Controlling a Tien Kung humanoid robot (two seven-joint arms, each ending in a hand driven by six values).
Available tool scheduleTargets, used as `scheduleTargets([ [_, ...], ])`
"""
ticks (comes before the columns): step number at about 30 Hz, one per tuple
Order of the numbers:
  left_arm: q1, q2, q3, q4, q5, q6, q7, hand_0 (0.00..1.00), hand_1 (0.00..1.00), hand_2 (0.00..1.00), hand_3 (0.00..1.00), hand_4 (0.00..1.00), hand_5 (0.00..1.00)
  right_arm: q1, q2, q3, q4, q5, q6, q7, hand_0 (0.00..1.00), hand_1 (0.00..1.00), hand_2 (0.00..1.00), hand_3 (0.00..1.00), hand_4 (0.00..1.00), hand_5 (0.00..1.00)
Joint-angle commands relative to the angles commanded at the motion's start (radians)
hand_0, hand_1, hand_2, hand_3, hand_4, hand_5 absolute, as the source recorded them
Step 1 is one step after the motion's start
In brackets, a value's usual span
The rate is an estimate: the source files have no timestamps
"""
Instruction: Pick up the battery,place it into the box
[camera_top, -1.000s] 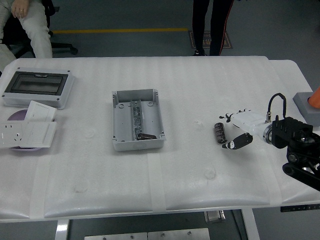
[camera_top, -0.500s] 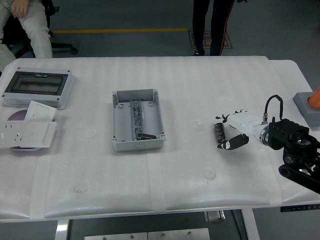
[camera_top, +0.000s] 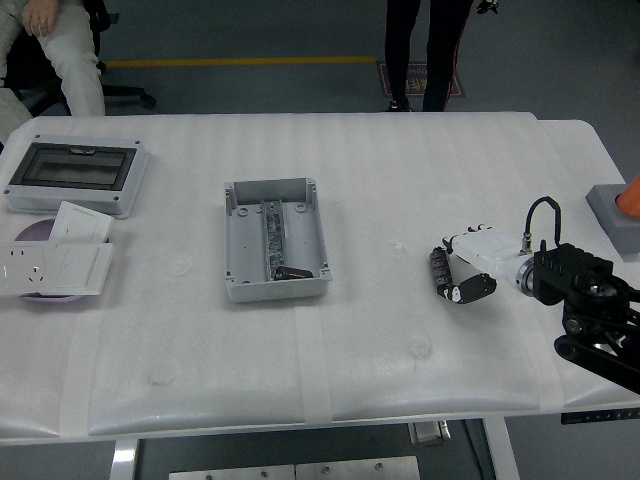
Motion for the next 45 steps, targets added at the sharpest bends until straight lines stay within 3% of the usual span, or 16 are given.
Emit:
scheduleTargets([
  [9, 0.0, 0.0, 0.006, 0.001, -0.003, 0.003, -0.006, 0.341, 0.581, 0.538, 0.489, 0.071, 0.002, 0.01, 0.004, 0.01, 0.011, -0.008, -0.018, 0.007, 0.991, 0.681, 0.692, 0.715, 0.379, 0.207],
  [15, 0.005, -0.002, -0.003, 0.0, 0.005, 0.002, 0.0, 0.341, 0.58, 0.538, 0.49, 0.073, 0.002, 0.018, 0.029, 0.082, 0.089, -0.003, -0.029, 0.0, 0.96, 0.666, 0.678, 0.711, 0.347, 0.172],
  [23, 0.011, -0.004, -0.021, 0.0, 0.023, -0.003, 0.01, 0.341, 0.581, 0.537, 0.49, 0.075, 0.002, 0.01, 0.159, 0.183, 0.185, 0.032, -0.095, 0.026, 0.955, 0.659, 0.674, 0.713, 0.349, 0.185],
  [28, 0.014, -0.005, -0.026, 0.0, 0.027, -0.006, 0.015, 0.341, 0.583, 0.537, 0.49, 0.067, 0.002, -0.009, 0.259, 0.191, 0.172, 0.047, -0.143, 0.052, 0.953, 0.659, 0.678, 0.717, 0.377, 0.203],
  [33, 0.018, -0.006, -0.03, 0.0, 0.031, -0.011, 0.019, 0.341, 0.583, 0.537, 0.49, 0.067, 0.002, -0.019, 0.339, 0.176, 0.14, 0.055, -0.158, 0.061, 0.953, 0.659, 0.678, 0.717, 0.377, 0.203],
  [34, 0.018, -0.005, -0.032, 0.0, 0.032, -0.011, 0.02, 0.341, 0.583, 0.536, 0.489, 0.062, 0.002, -0.021, 0.354, 0.171, 0.132, 0.057, -0.16, 0.063, 0.955, 0.671, 0.694, 0.731, 0.445, 0.231],
  [39, 0.016, -0.005, -0.038, 0.001, 0.039, -0.015, 0.023, 0.341, 0.583, 0.536, 0.489, 0.062, 0.002, -0.022, 0.401, 0.159, 0.1, 0.067, -0.155, 0.07, 0.955, 0.671, 0.694, 0.731, 0.445, 0.231],
  [40, 0.016, -0.005, -0.039, 0.001, 0.04, -0.016, 0.024, 0.34, 0.584, 0.537, 0.487, 0.046, 0.002, -0.022, 0.406, 0.159, 0.095, 0.067, -0.153, 0.071, 0.959, 0.675, 0.71, 0.755, 0.521, 0.281],
  [45, 0.015, -0.004, -0.045, 0.002, 0.045, -0.019, 0.027, 0.34, 0.584, 0.537, 0.487, 0.046, 0.002, -0.015, 0.419, 0.166, 0.069, 0.068, -0.143, 0.074, 0.959, 0.675, 0.71, 0.755, 0.521, 0.281],
])
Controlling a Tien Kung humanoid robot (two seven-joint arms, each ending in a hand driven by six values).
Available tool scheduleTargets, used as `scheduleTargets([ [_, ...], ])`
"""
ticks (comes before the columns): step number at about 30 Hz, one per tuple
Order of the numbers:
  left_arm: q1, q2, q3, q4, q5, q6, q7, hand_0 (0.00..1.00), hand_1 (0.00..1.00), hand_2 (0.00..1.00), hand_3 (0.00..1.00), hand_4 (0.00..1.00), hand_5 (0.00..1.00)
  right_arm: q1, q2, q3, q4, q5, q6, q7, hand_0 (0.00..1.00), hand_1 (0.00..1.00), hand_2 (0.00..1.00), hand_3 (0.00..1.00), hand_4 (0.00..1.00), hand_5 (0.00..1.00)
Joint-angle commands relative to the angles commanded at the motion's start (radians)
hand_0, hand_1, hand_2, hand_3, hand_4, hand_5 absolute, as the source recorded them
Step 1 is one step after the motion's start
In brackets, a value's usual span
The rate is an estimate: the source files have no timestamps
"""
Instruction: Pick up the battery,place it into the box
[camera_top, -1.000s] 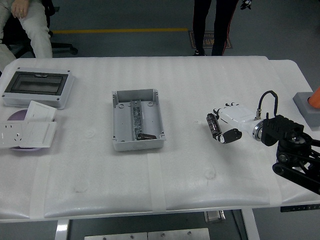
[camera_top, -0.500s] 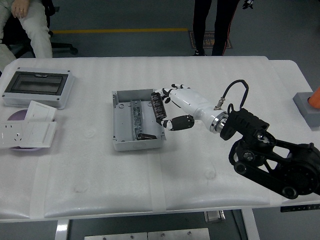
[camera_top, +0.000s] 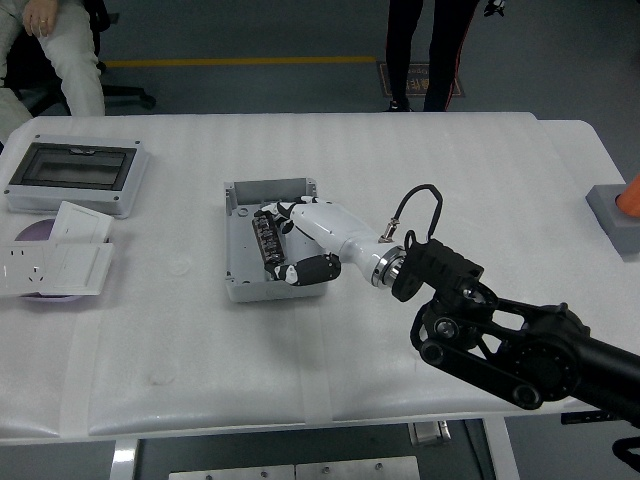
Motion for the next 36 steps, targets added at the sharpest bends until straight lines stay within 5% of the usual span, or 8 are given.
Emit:
scheduleTargets([
  [1, 0.0, 0.0, -0.001, 0.0, 0.0, 0.0, 0.0, 0.333, 0.577, 0.49, 0.437, 0.002, 0.002, 0.001, 0.001, 0.002, -0.005, 0.001, 0.001, 0.0, 0.964, 0.676, 0.705, 0.783, 0.614, 0.36],
  [24, -0.003, 0.0, -0.002, 0.001, 0.001, -0.013, 0.01, 0.328, 0.576, 0.477, 0.421, 0.002, 0.002, 0.039, 0.04, -0.003, -0.105, -0.002, 0.016, -0.002, 0.985, 0.679, 0.714, 0.853, 0.753, 0.461],
  [25, -0.003, 0.0, -0.002, 0.001, 0.0, -0.013, 0.01, 0.327, 0.573, 0.471, 0.415, 0.002, 0.002, 0.04, 0.041, -0.003, -0.106, -0.003, 0.017, -0.002, 0.991, 0.681, 0.716, 0.878, 0.875, 0.545],
  [36, -0.004, 0.001, -0.009, 0.0, 0.006, -0.017, 0.016, 0.327, 0.572, 0.465, 0.411, 0.002, 0.002, 0.042, 0.048, -0.008, -0.121, -0.015, 0.015, -0.002, 0.998, 0.684, 0.721, 0.886, 0.954, 0.6],
])
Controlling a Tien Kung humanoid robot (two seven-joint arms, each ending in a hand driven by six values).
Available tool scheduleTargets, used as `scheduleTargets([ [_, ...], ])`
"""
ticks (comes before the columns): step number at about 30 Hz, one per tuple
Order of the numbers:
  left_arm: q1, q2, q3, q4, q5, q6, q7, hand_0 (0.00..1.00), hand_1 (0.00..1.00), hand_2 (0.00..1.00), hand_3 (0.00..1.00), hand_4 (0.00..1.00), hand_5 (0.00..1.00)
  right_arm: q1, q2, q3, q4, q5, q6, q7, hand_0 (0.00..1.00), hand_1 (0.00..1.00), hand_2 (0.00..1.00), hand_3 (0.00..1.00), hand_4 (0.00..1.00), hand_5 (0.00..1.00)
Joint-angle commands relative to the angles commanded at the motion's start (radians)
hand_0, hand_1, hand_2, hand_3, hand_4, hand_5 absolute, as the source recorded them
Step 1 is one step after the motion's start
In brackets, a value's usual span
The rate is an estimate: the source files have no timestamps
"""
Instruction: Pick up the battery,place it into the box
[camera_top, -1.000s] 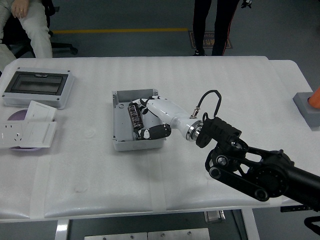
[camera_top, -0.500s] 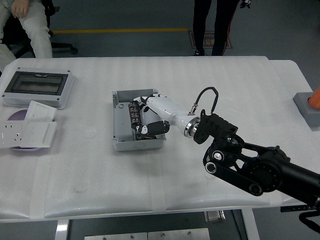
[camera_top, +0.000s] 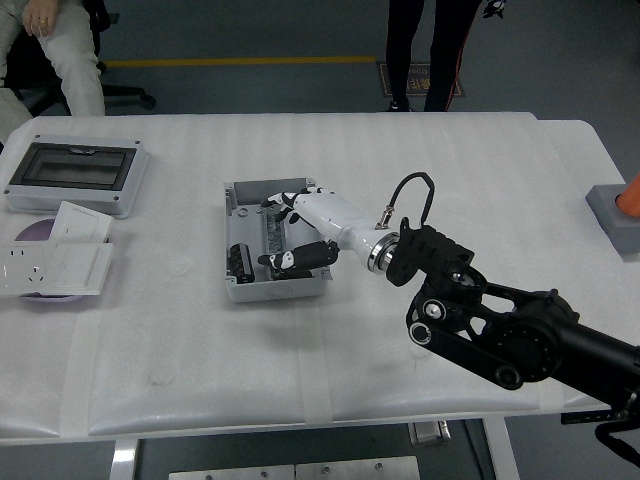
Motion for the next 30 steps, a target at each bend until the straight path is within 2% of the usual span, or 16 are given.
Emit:
scheduleTargets([
  [6, 0.0, 0.001, -0.003, 0.0, 0.003, 0.001, 0.001, 0.326, 0.574, 0.458, 0.405, 0.002, 0.002, 0.001, 0.0, 0.011, -0.005, 0.015, -0.02, 0.001, 0.998, 0.687, 0.736, 0.897, 0.977, 0.611],
  [7, 0.0, 0.001, -0.003, 0.0, 0.003, 0.001, 0.001, 0.325, 0.574, 0.457, 0.404, 0.002, 0.002, 0.0, -0.002, 0.015, -0.005, 0.016, -0.021, 0.0, 0.998, 0.729, 0.844, 0.983, 0.998, 0.616],
  [12, 0.001, 0.0, 0.0, 0.0, -0.001, 0.003, -0.001, 0.325, 0.574, 0.457, 0.404, 0.002, 0.002, -0.023, -0.021, 0.059, -0.005, 0.019, -0.023, -0.001, 0.998, 0.729, 0.844, 0.983, 0.998, 0.616],
  [13, 0.002, 0.0, 0.001, 0.0, -0.002, 0.003, -0.001, 0.325, 0.574, 0.454, 0.402, 0.002, 0.002, -0.031, -0.028, 0.075, -0.003, 0.021, -0.024, 0.0, 0.998, 0.752, 0.876, 0.998, 0.998, 0.642],
  [25, 0.009, -0.002, 0.001, -0.001, -0.007, 0.011, 0.001, 0.327, 0.578, 0.446, 0.399, 0.002, 0.002, -0.137, -0.153, 0.314, 0.001, 0.05, -0.032, 0.013, 0.998, 0.74, 0.85, 0.998, 0.998, 0.652],
  [30, 0.013, -0.002, -0.006, -0.002, -0.005, 0.016, 0.005, 0.327, 0.578, 0.446, 0.399, 0.002, 0.002, -0.194, -0.19, 0.417, 0.005, 0.066, -0.033, 0.019, 0.998, 0.74, 0.85, 0.998, 0.998, 0.652],
])
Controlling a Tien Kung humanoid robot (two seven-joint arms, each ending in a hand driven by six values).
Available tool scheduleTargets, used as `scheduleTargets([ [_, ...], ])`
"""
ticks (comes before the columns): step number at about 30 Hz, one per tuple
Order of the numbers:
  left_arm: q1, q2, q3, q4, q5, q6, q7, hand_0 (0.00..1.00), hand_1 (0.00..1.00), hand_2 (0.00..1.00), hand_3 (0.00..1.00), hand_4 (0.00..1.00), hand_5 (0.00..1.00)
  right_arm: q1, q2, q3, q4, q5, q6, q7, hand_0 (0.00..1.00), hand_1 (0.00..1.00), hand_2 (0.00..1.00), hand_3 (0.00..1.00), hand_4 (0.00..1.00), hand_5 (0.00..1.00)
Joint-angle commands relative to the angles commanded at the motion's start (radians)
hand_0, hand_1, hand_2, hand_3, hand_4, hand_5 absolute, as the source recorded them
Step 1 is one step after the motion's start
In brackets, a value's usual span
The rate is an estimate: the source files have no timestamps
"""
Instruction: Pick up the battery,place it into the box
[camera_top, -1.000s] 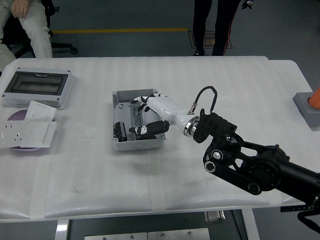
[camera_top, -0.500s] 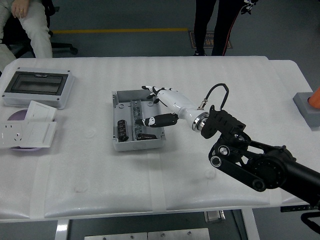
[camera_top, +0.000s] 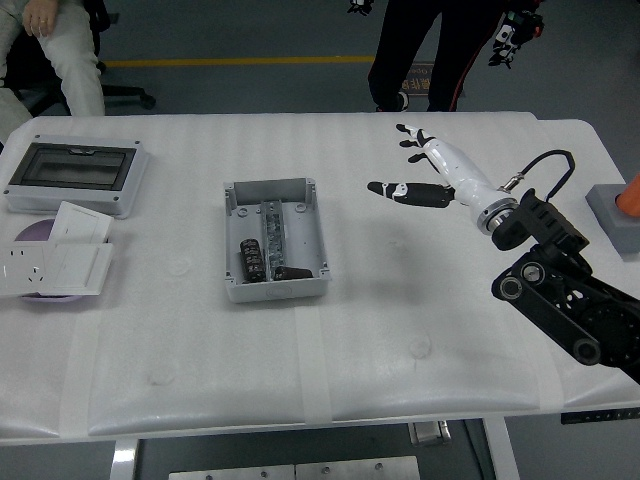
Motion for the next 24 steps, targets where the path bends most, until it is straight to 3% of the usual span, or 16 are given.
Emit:
scheduleTargets([
  [11, 0.007, 0.008, -0.042, -0.002, 0.033, 0.003, 0.013, 0.345, 0.581, 0.446, 0.403, 0.002, 0.002, -0.08, -0.029, 0.159, 0.02, -0.01, -0.002, 0.001, 0.998, 0.747, 0.842, 0.998, 0.998, 0.67],
  [24, 0.012, 0.011, -0.052, -0.003, 0.04, 0.003, 0.016, 0.359, 0.587, 0.455, 0.409, 0.002, 0.002, -0.18, -0.075, 0.34, 0.118, -0.051, -0.006, -0.004, 0.998, 0.751, 0.844, 0.998, 0.998, 0.689],
])
